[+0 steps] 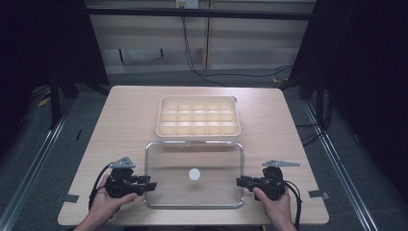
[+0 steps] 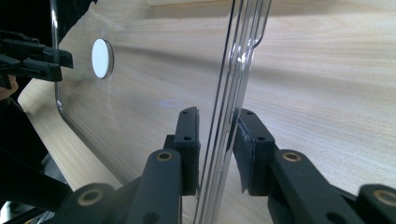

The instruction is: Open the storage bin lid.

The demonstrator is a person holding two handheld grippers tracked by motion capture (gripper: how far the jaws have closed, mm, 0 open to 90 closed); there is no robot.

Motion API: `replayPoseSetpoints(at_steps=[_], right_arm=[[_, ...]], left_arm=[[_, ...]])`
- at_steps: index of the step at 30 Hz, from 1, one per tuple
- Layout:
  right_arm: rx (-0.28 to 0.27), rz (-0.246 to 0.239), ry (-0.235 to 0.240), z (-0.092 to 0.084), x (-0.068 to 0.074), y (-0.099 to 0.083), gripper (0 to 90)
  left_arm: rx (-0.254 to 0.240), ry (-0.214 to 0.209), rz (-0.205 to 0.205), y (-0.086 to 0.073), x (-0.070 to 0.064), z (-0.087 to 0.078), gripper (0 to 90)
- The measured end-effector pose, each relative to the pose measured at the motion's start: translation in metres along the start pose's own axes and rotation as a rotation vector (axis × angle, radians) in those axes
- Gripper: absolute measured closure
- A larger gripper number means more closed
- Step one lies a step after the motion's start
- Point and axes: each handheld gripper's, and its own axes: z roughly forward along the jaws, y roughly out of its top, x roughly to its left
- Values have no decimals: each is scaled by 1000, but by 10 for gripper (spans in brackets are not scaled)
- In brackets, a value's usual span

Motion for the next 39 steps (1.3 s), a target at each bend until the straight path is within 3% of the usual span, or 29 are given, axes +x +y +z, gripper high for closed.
replayPoseSetpoints(at_steps=[2,6,8,13,22,26,27,31,39], right_arm=[[2,-5,1,1,0,0,718],[63,-39,-35,7,0,5,673],[63,-40,-33,7,-1,5,673],[51,-16,-17,12,-7,4,660],[101,-5,-48,19,-13,9,617],[97,-5,-48,22,-14,7,598],[108,-4,-65,23,-14,7,583],[118,1,-67,25,-15,7,581],[120,-12,-102,26,-14,8,559]], left_arm=[[10,2,-2,2,1,1,567],[26,13,-10,3,3,6,540],[8,7,-29,1,5,7,543],[29,-12,-51,2,11,11,539],[62,-20,-51,4,15,17,535],[69,10,-40,3,15,17,537],[78,14,-40,3,15,17,537],[81,0,-61,3,18,20,537],[92,2,-48,3,19,21,535]])
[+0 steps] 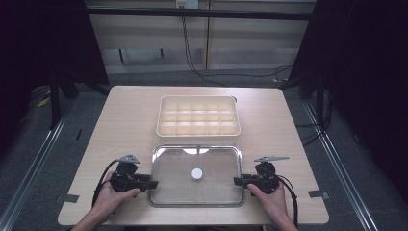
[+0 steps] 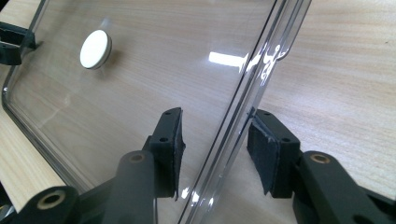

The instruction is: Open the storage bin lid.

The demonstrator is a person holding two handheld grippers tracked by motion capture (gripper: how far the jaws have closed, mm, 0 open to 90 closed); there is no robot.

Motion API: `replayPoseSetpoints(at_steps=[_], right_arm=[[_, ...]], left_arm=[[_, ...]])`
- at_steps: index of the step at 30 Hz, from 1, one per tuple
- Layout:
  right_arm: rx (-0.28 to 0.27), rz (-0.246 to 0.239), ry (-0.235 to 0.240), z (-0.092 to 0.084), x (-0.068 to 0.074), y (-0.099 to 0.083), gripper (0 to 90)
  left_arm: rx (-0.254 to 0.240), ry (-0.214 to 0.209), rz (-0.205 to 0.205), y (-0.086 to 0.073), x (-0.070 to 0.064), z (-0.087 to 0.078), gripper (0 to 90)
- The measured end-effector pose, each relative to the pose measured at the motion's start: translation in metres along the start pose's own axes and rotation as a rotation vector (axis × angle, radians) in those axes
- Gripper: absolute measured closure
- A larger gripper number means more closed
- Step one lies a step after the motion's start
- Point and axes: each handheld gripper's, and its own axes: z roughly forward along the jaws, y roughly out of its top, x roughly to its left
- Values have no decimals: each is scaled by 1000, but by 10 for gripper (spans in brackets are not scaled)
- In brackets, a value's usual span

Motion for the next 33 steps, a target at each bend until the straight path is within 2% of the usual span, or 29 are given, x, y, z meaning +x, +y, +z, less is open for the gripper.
replayPoseSetpoints(at_steps=[6,12,14,16,17,20,21,24,25,26,27,28,29,31,32,33], right_arm=[[-8,-7,-11,0,1,-1,539],[-17,0,4,-1,-2,-1,524],[-20,-3,11,0,-2,-1,492],[-40,-6,-10,-3,-2,-1,481],[-89,-8,20,-10,-4,1,474],[-104,-2,23,-13,-6,2,462],[-109,-5,28,-13,-6,2,456],[-110,-14,39,-15,-7,2,437],[-121,-29,58,-19,-5,5,414],[-121,-29,58,-19,-5,5,414],[-138,-60,64,-25,-3,10,403],[-138,-60,64,-25,-3,10,403],[-154,-79,72,-30,-2,18,384],[-172,-97,59,-36,-3,26,377],[-172,-97,59,-36,-3,26,377],[-197,-98,50,-41,-4,31,361]], left_arm=[[4,12,2,0,-1,-1,543],[-3,17,-2,-1,-2,0,543],[0,29,-3,0,-2,0,541],[-6,29,8,-1,-3,-2,510],[-20,33,1,0,-2,-5,510],[-30,19,-11,0,2,-7,495],[-41,26,-22,0,3,-8,486],[-72,18,0,3,2,-12,461],[-95,23,24,7,-2,-16,411],[-95,23,24,7,-2,-16,397],[-106,24,42,12,-5,-18,375],[-106,22,50,15,-7,-19,375],[-120,21,81,28,-11,-23,346],[-131,26,83,32,-12,-24,316],[-163,31,87,38,-13,-27,316],[-184,33,93,42,-12,-30,309]])
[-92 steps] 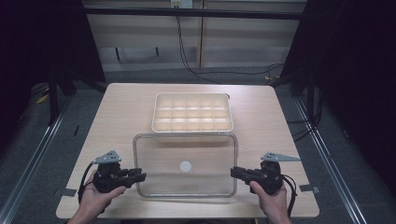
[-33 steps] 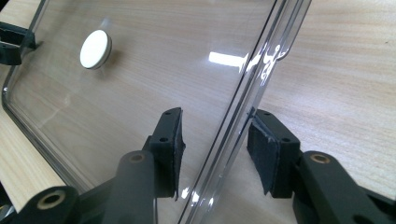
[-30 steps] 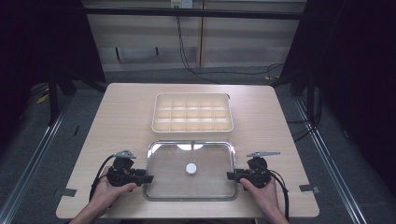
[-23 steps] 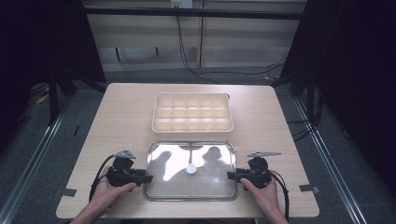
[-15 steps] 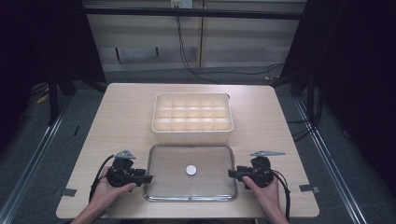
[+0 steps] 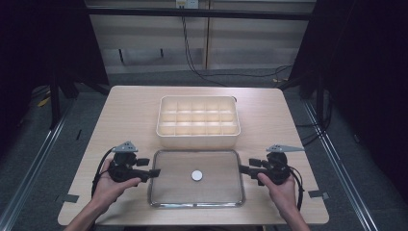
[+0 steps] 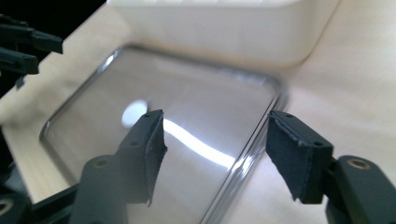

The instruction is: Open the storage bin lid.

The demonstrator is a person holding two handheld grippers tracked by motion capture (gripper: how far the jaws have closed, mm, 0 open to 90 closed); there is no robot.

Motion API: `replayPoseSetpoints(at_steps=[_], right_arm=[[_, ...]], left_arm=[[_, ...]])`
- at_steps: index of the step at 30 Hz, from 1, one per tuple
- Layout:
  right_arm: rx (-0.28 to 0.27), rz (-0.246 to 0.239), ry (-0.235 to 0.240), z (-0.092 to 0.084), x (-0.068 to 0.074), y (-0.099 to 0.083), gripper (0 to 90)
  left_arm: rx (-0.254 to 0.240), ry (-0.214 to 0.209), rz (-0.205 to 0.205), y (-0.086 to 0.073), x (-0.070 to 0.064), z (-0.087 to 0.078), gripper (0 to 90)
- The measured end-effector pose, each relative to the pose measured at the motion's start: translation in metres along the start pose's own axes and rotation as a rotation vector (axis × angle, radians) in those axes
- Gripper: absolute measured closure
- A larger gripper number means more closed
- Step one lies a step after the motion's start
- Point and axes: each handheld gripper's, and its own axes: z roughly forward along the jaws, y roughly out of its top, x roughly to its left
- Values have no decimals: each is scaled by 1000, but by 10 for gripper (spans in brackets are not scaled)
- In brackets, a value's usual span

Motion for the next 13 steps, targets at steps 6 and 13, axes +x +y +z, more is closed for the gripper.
replayPoseSetpoints(at_steps=[6,13], right_arm=[[-125,12,-15,-24,-7,10,337],[-164,22,-97,-42,-22,0,325]], left_arm=[[-105,14,-48,-5,10,-16,259],[-131,61,-51,-32,26,-33,255]])
